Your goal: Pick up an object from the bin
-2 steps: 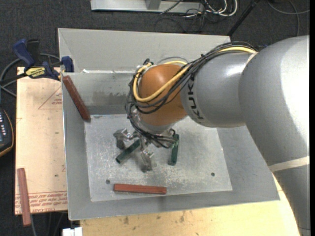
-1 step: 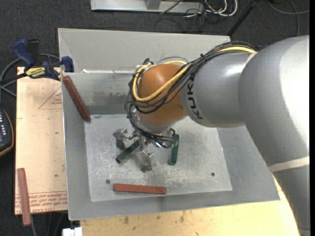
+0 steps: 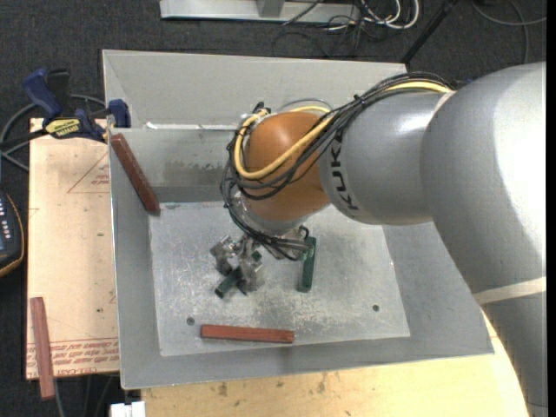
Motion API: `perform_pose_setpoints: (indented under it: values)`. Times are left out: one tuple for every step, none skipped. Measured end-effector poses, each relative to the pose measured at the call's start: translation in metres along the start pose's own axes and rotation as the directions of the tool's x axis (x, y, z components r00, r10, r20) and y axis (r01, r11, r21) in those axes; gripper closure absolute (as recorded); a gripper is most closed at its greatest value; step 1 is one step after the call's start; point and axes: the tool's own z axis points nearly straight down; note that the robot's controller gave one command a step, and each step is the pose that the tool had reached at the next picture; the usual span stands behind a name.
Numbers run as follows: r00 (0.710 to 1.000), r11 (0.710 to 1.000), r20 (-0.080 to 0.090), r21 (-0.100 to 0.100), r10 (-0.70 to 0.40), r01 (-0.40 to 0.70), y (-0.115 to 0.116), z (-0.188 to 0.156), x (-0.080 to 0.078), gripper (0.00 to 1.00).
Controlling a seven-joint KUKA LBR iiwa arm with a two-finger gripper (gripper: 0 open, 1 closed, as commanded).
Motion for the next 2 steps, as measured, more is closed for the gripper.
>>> perform_pose_setpoints:
  values:
    - [1.000,1.000,0.006,0.004,0.002,-0.002,0.000,-0.076,-0.003,1.00]
    - [1.000,1.000,0.004,0.003,0.005,-0.005,0.000,-0.114,-0.005,1.00]
